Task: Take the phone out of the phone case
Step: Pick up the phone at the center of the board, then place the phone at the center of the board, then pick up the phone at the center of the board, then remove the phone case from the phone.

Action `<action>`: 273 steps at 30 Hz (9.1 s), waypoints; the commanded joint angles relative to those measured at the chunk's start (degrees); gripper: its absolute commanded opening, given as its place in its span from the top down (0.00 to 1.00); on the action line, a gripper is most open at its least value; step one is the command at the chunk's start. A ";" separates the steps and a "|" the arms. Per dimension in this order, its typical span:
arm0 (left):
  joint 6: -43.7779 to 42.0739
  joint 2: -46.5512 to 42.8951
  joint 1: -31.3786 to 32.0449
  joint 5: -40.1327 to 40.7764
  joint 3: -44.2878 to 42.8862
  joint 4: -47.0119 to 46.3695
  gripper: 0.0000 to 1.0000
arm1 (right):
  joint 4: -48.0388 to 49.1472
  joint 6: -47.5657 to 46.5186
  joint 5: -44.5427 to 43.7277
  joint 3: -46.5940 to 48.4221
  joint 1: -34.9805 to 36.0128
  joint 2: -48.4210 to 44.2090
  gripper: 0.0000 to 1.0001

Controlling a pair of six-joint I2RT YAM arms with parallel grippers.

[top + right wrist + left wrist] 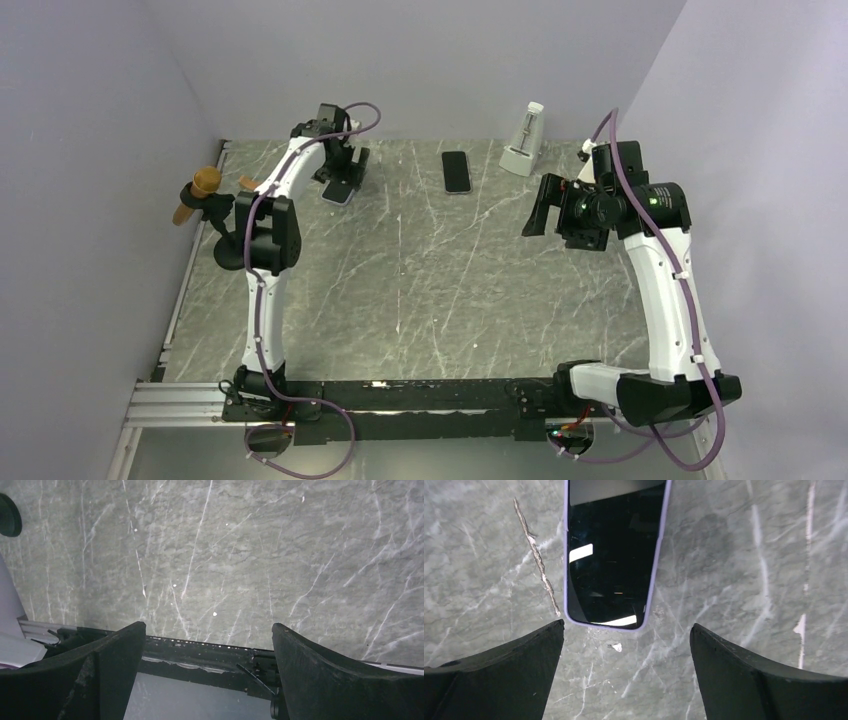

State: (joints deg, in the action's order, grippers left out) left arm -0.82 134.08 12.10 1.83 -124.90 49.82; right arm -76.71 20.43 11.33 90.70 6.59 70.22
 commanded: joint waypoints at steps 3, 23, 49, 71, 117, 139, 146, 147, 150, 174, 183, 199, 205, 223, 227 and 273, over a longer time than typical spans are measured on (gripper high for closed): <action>2.54 1.89 -1.66 -5.11 -2.74 -0.83 0.01 | 0.97 -0.78 -1.70 3.79 0.07 1.57 0.00; 3.25 5.20 -1.57 2.51 -1.82 -3.06 0.01 | 1.65 0.00 -2.14 3.02 -0.10 3.49 0.00; -3.37 2.15 -0.67 11.72 2.52 -6.92 0.01 | 3.77 1.89 -0.61 2.06 -0.23 5.93 0.00; -1.00 9.56 -3.07 -5.65 -4.20 2.65 0.01 | 4.44 3.69 -0.26 1.20 -0.35 6.55 0.00; 13.07 -19.21 16.23 -3.53 39.59 2.09 0.00 | 18.30 0.73 9.01 -25.06 0.22 -1.85 0.00; 10.61 -15.85 21.16 -11.76 43.54 3.44 0.57 | 16.12 7.09 -7.02 -28.30 0.18 -1.20 0.00; 15.36 -24.53 21.07 -16.23 43.67 1.94 0.83 | 20.18 4.65 5.17 -32.97 0.26 -5.12 0.00; 16.64 -26.74 21.07 -16.50 44.09 1.11 0.84 | 21.53 5.15 6.90 -33.88 0.27 -6.35 0.00; 22.22 -32.86 21.08 -17.70 44.91 -1.31 0.92 | 26.92 5.87 14.94 -37.80 0.31 -9.58 0.00; 35.24 -70.99 22.71 -17.52 68.49 -19.64 1.00 | 49.11 29.69 17.96 -22.26 27.46 8.30 0.17; 31.03 -76.95 22.91 -19.54 70.47 -16.12 1.00 | 48.32 35.55 8.59 -15.57 38.15 13.15 0.20; 30.40 -79.70 23.19 -21.89 71.31 -14.44 1.00 | 57.53 39.34 8.11 -19.75 45.46 18.43 0.92; 34.37 -81.04 23.08 -20.23 65.57 -8.94 0.01 | 65.72 39.43 11.34 -26.57 40.50 11.87 1.00; 64.59 -80.40 14.18 -39.08 70.57 -38.98 0.35 | 107.31 60.67 49.85 -30.82 6.78 8.00 1.00; 75.25 -80.73 12.51 -42.83 74.53 -53.60 0.39 | 121.88 73.17 48.96 -33.30 6.76 8.78 1.00; 84.57 -75.04 17.07 -44.26 75.52 -71.10 0.75 | 121.73 74.45 42.92 -37.27 12.51 7.58 1.00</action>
State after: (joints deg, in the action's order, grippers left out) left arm 81.19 60.25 28.95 -41.50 -49.34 -13.61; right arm 37.76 92.75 56.60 53.67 19.11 78.94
